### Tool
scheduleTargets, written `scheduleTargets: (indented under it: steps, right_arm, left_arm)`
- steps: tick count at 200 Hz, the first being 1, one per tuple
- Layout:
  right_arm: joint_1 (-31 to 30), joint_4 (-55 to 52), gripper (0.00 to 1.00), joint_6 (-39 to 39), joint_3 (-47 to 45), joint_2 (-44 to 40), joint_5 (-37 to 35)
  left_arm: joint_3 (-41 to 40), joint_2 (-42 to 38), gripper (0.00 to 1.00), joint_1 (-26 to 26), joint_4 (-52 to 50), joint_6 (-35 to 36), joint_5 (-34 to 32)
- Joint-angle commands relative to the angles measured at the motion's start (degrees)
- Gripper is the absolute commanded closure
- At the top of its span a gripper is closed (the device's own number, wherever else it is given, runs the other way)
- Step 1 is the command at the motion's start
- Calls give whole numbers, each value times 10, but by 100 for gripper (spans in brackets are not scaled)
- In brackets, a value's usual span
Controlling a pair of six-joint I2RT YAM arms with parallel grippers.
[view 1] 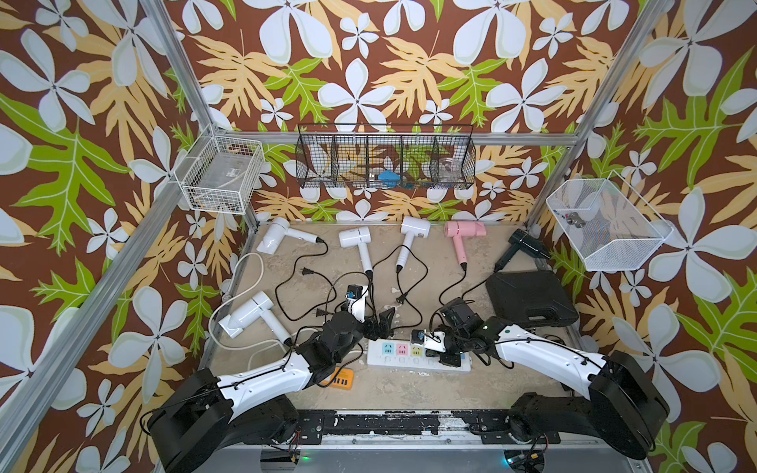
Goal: Charge the blow dryers
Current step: Insert the plug into the socket.
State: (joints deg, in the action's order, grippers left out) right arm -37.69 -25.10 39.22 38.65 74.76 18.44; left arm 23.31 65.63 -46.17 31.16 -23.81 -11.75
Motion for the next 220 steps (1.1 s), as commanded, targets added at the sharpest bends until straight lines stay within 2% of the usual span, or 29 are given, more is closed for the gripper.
scheduleTargets:
  steps: [1, 17, 30, 59, 63, 67, 68, 69, 70, 72, 75, 109, 164, 191, 220]
  right_arm:
    - [1, -73, 91, -9, 4, -3, -49]
    - [1, -62, 81, -21, 10, -21, -36]
    - [1, -55, 64, -30, 13, -40, -24]
    - [1, -33, 57, -53, 16, -98, -8]
    - [1, -30, 52, -57, 17, -107, -4]
    - [1, -27, 38, -61, 17, -117, -2]
    - [1, -27, 38, -61, 17, -117, -2]
    - [1, -26, 30, -62, 17, -120, -1]
    - [1, -25, 10, -63, 17, -123, 0]
    - [1, -24, 2, -65, 18, -128, 1]
    - [1, -23, 0, -68, 18, -133, 2]
    - [1, 4, 0, -113, 12, -206, -16]
    - [1, 140, 0, -338, -43, -307, -101]
    - [1, 129, 0, -460, -40, -302, -180]
    - [1, 64, 0, -531, 4, -247, -224]
  left_arm:
    - [-1, -1, 0, 1, 13, 4, 3]
    - [-3, -3, 0, 0, 15, 5, 2]
    - [-6, -9, 0, 1, 18, 5, 2]
    - [-29, -43, 0, 0, 38, 10, 7]
    - [-31, -48, 0, 0, 40, 10, 7]
    - [-34, -54, 0, 0, 41, 11, 7]
    - [-35, -55, 0, 0, 42, 11, 8]
    - [-35, -56, 0, 0, 41, 11, 8]
    - [-36, -57, 0, 1, 42, 11, 8]
    - [-37, -61, 0, 1, 42, 12, 8]
    - [-38, -64, 0, 1, 43, 13, 7]
    - [-57, -109, 0, 1, 48, 17, 7]
    - [-83, -173, 0, 0, 55, 26, -2]
    - [-91, -183, 0, 0, 58, 33, -17]
    - [-96, -167, 0, 0, 69, 39, -34]
